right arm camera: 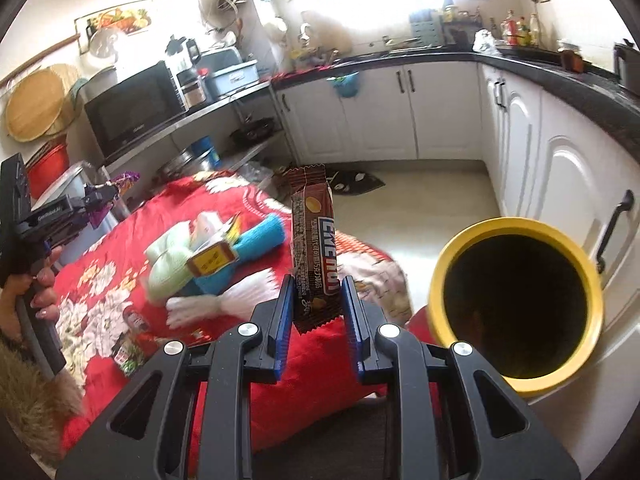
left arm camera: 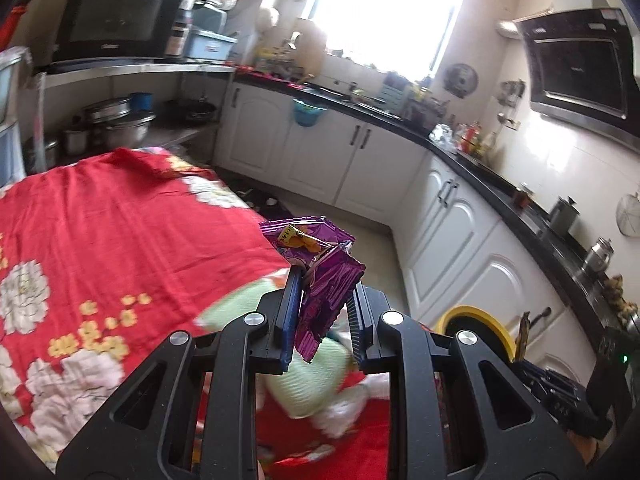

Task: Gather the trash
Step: 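Lift and carry the chip bag and chocolate bar over the bin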

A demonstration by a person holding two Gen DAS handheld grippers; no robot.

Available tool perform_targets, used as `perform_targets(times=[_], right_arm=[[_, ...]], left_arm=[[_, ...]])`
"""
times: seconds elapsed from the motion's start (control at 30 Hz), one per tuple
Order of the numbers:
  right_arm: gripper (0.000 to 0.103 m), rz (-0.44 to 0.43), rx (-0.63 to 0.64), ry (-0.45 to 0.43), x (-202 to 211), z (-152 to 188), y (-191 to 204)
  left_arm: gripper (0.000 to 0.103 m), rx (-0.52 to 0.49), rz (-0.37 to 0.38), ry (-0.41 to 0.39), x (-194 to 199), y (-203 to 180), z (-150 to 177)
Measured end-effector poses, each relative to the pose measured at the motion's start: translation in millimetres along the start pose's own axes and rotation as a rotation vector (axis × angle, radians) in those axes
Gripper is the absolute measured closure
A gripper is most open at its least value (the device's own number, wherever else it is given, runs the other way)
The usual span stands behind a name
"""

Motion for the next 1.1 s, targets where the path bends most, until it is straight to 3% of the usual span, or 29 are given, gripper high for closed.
perform_targets(times=[0.5,1.1], right_arm=[[0.080,0.134,-0.049,-0.076,23,-23,-62],[0.080,0.280,-0.099,-0.123,43,-29,-129]], left_arm=[[0.087,-0.076,0.171,0.067,-36,-91,26],[0.087,-0.118,0.317,0.140,-66,-181,61]])
Point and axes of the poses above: each gripper's, at about its wrist camera, not at the fingertips, and x roughly against the way its jaws point, y to its left, z to its underside, the point moved 7 cm from there along -x, roughly the way its jaws point, and after that the axes turned 15 degrees about -y, right-handed, at the moved point
